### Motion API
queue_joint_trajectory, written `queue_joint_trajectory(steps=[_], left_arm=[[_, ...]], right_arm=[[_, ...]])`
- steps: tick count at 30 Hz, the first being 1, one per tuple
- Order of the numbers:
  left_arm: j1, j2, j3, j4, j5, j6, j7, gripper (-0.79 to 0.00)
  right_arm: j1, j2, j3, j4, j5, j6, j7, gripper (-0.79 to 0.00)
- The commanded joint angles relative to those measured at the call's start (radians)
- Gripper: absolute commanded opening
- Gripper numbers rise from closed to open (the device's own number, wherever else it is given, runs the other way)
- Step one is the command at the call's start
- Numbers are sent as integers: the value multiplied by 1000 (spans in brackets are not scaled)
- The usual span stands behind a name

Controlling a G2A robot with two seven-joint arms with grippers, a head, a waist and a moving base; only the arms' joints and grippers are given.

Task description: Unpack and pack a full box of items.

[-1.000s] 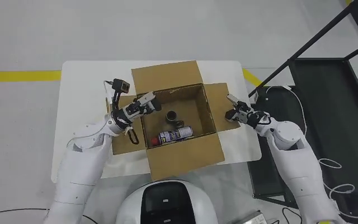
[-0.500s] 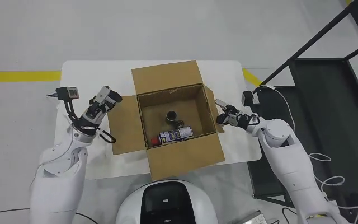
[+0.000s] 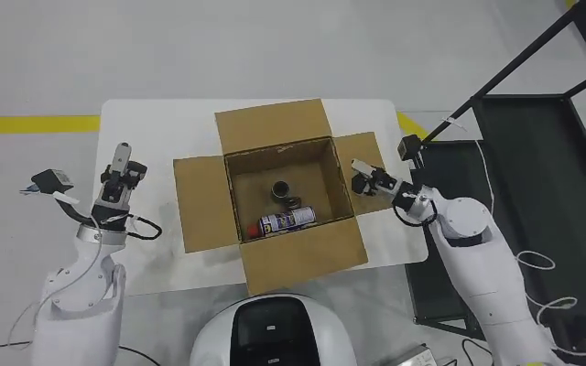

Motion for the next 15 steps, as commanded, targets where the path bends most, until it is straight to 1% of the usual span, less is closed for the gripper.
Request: queue_joint_trajectory(steps=[1,4,6,10,15], left_arm=[[0,0,0,1,-1,0,-2,0],[0,0,0,1,-1,0,-2,0],[0,0,0,1,-1,0,-2,0],[0,0,0,1,-1,0,-2,0],[0,0,0,1,-1,0,-2,0]], right_arm=[[8,0,-30,-43,-38,-5,22,0],[50,-5,-98,-63,-108,-5,28,0],[89,-13,-147,-48,-132,30,0,0],[151,-27,-240,-64,-203,88,-46,0],[186,-32,-325,-71,-437,127,-104,0]])
